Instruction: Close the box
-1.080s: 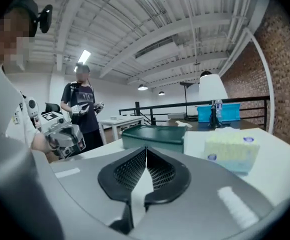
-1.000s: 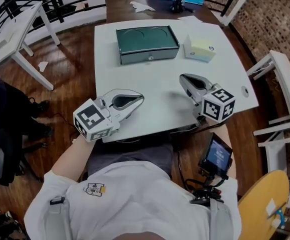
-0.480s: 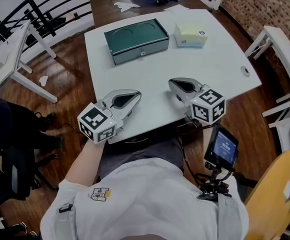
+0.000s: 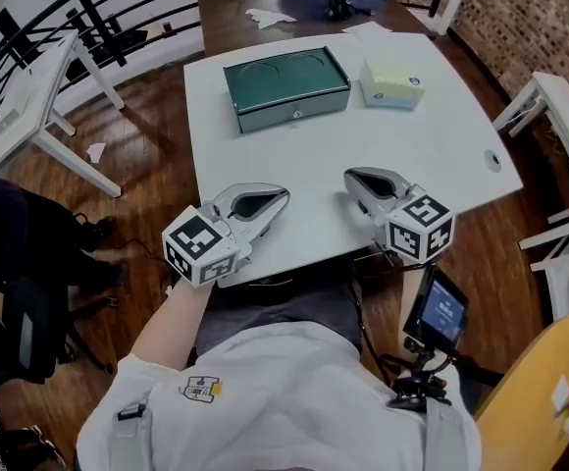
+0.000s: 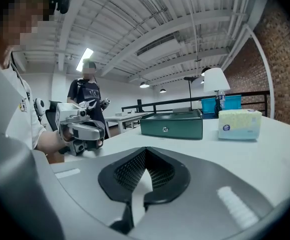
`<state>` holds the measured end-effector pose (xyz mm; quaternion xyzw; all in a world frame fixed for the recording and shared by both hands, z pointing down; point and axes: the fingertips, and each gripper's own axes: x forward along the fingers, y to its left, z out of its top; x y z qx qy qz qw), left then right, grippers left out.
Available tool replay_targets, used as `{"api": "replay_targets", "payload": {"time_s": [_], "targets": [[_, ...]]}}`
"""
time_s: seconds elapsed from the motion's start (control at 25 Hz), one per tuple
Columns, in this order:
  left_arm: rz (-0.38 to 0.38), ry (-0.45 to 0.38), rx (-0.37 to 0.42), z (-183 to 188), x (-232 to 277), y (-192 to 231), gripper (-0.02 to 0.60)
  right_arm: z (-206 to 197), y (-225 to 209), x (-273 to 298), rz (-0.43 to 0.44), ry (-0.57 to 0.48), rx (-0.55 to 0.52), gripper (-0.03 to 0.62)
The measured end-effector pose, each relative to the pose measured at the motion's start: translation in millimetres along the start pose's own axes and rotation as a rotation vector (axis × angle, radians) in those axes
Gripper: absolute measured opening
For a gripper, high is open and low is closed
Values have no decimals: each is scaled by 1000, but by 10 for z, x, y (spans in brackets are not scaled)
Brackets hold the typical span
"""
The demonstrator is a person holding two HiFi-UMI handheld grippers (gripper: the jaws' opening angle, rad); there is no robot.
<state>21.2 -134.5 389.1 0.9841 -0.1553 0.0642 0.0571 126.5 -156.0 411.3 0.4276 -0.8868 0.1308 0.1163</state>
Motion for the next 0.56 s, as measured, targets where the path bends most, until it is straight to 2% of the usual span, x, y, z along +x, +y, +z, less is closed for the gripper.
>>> {"api": "replay_targets", "payload": {"time_s": [0.56], "targets": [[4,-2,12,33,-14,54,-2,38,-12,50,1,-9,-3,-2]]}}
